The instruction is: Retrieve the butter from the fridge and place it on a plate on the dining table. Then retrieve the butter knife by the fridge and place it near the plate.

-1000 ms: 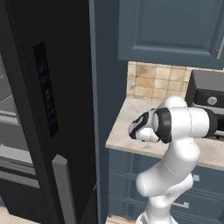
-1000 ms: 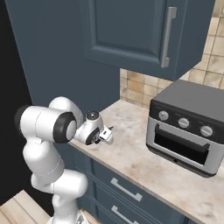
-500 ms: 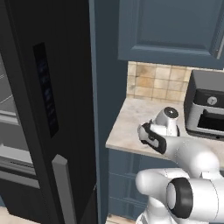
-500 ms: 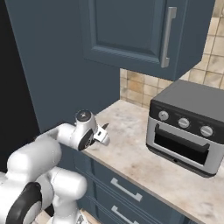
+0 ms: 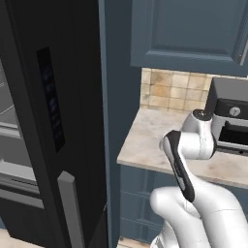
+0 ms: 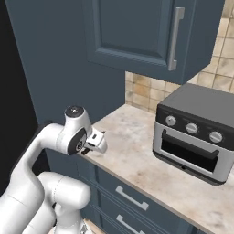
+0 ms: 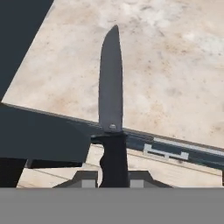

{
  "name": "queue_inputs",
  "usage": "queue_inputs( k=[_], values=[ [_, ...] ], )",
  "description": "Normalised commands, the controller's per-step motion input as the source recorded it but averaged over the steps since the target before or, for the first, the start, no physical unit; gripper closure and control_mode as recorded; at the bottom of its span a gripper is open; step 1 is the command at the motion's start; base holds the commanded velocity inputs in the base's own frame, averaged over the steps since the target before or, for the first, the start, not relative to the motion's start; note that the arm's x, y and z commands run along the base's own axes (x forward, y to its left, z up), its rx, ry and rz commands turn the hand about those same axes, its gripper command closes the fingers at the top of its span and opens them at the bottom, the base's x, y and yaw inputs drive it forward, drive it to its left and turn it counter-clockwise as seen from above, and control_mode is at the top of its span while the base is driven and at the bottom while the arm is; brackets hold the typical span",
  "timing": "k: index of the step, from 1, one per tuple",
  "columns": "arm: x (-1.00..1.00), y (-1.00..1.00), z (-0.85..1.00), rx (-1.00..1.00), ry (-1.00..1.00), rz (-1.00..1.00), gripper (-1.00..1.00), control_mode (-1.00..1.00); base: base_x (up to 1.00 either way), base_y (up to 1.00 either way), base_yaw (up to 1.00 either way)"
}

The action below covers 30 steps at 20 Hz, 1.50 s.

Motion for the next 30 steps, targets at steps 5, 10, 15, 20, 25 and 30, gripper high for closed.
queue_inputs(
  k=[5,10,15,20,25,30],
  values=[
    [-0.50,0.00,0.58,0.00,0.16,0.13,1.00,-1.00,0.00,0.00,0.00],
    [-0.50,0.00,0.25,-0.03,0.00,0.19,1.00,-1.00,0.00,0.00,0.00],
    [-0.14,0.00,0.02,0.00,0.00,0.09,1.00,-1.00,0.00,0.00,0.00],
    [0.00,0.00,0.00,0.00,0.00,0.00,1.00,-1.00,0.00,0.00,0.00],
    [-0.08,0.07,0.00,0.00,0.00,0.00,1.00,1.00,-0.08,0.04,0.00],
    [0.00,0.00,0.00,0.00,0.00,0.00,1.00,1.00,-0.62,0.20,0.00]
  ],
)
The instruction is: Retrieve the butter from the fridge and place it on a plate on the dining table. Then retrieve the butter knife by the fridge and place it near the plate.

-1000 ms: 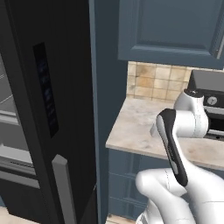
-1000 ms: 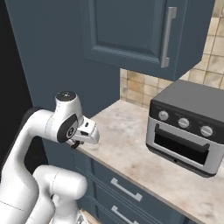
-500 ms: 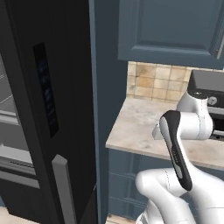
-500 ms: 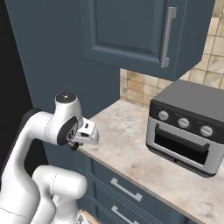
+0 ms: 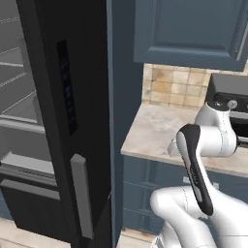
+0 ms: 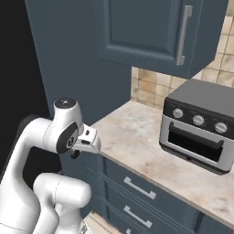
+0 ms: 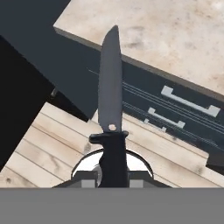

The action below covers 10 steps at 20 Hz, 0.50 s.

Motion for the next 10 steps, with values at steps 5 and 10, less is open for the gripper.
queue_inputs(
  k=[5,10],
  values=[
    [0.00,0.00,0.00,0.00,0.00,0.00,1.00,1.00,-0.80,0.07,0.06],
    [0.00,0.00,0.00,0.00,0.00,0.00,1.00,1.00,-0.30,-0.20,0.43]
  ],
)
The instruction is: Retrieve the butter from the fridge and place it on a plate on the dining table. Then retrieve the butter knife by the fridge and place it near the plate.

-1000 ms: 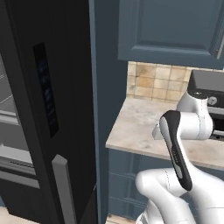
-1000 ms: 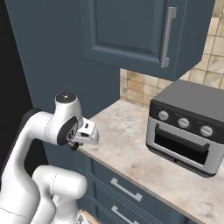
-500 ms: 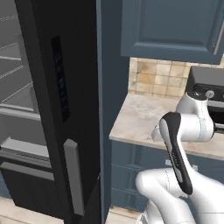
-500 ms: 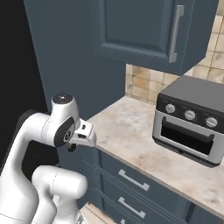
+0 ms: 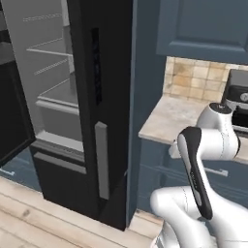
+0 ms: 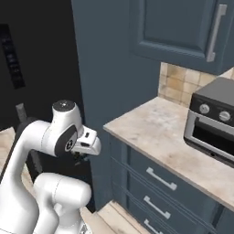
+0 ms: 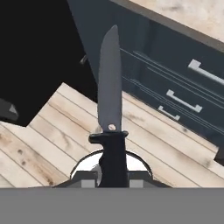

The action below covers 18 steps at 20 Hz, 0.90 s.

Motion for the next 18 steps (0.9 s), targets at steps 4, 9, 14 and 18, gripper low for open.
queue_inputs(
  k=[4,9,14,18],
  values=[
    [0.00,0.00,0.00,0.00,0.00,0.00,1.00,1.00,-0.79,-0.45,0.70],
    [0.00,0.00,0.00,0.00,0.00,0.00,1.00,1.00,-0.99,-0.41,0.83],
    [0.00,0.00,0.00,0.00,0.00,0.00,1.00,1.00,-0.98,-0.09,0.79],
    [0.00,0.00,0.00,0.00,0.00,0.00,1.00,1.00,-0.82,0.43,0.69]
  ],
)
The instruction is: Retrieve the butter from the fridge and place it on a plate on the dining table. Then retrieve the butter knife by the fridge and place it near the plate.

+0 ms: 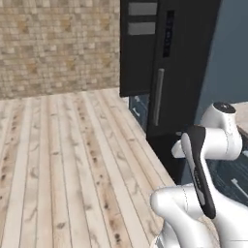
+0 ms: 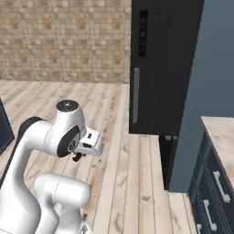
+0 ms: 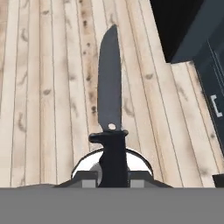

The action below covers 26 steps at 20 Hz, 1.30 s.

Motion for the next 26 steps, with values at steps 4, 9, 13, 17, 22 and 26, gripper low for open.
queue_inputs(
  k=[4,9,13,17,22,26],
  values=[
    [0.00,0.00,0.00,0.00,0.00,0.00,1.00,1.00,-0.51,0.85,0.57],
    [0.00,0.00,0.00,0.00,0.00,0.00,1.00,1.00,0.06,1.00,0.41],
    [0.00,0.00,0.00,0.00,0.00,0.00,1.00,1.00,0.90,0.82,0.00],
    [0.00,0.00,0.00,0.00,0.00,0.00,1.00,1.00,1.00,0.63,-0.26],
    [0.00,0.00,0.00,0.00,0.00,0.00,1.00,1.00,1.00,0.58,-0.34],
    [0.00,0.00,0.00,0.00,0.00,0.00,1.00,1.00,1.00,0.31,-0.23]
  ],
)
